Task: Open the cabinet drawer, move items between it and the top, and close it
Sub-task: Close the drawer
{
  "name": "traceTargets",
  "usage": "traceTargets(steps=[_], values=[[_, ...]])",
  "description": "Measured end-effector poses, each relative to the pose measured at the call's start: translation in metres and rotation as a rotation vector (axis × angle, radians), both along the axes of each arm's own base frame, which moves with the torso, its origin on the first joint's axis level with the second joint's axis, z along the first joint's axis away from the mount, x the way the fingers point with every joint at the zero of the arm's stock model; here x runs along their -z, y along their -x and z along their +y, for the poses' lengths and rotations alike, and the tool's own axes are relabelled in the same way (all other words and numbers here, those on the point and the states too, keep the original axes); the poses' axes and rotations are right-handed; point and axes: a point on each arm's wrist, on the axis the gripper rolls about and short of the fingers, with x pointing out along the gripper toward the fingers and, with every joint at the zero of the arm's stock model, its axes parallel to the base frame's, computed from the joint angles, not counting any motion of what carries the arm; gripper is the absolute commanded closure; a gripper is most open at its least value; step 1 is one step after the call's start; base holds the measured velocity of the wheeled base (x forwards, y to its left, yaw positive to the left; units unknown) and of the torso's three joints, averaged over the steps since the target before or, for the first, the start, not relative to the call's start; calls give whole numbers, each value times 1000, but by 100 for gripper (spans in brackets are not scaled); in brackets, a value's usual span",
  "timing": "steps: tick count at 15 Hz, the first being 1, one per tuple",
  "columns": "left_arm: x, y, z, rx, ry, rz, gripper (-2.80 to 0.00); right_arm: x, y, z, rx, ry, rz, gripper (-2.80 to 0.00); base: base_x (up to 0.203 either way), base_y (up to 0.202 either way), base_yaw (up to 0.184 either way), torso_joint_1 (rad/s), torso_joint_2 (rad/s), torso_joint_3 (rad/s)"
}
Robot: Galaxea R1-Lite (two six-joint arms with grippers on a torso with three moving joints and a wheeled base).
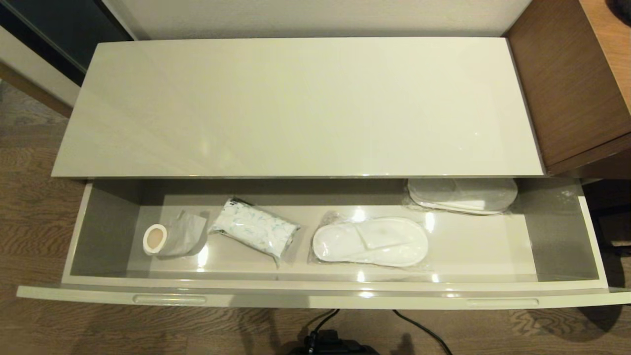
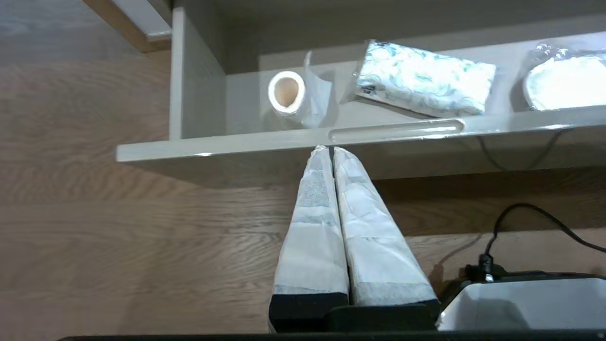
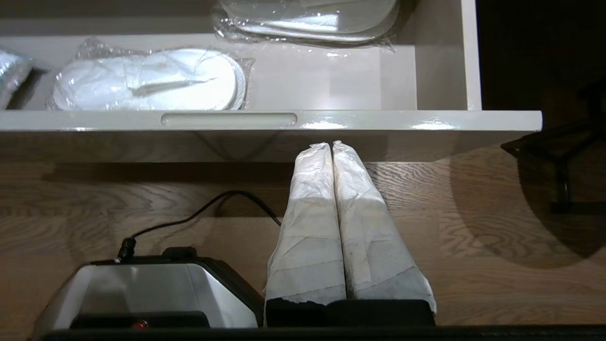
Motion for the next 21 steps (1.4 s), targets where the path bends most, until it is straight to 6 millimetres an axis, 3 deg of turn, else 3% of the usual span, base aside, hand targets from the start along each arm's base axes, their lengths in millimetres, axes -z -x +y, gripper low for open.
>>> traceTargets(steps=[5,12,18,21], values=[[10,-1,0,15,88,92,0,0,0,0,-8,12,-1,0,0,0,0,0,0,0],[7,1,0,22,64,99,0,-7,3,0,-8,6,1,0,0,0,0,0,0,0],[-74,12,-2,92,116,115,0,-82,50,4,-150,-63,-35,0,0,0,0,0,0,0],[-100,0,-2,67,167,242,0,-140,43,5,-171,-187,-43,0,0,0,0,0,0,0]])
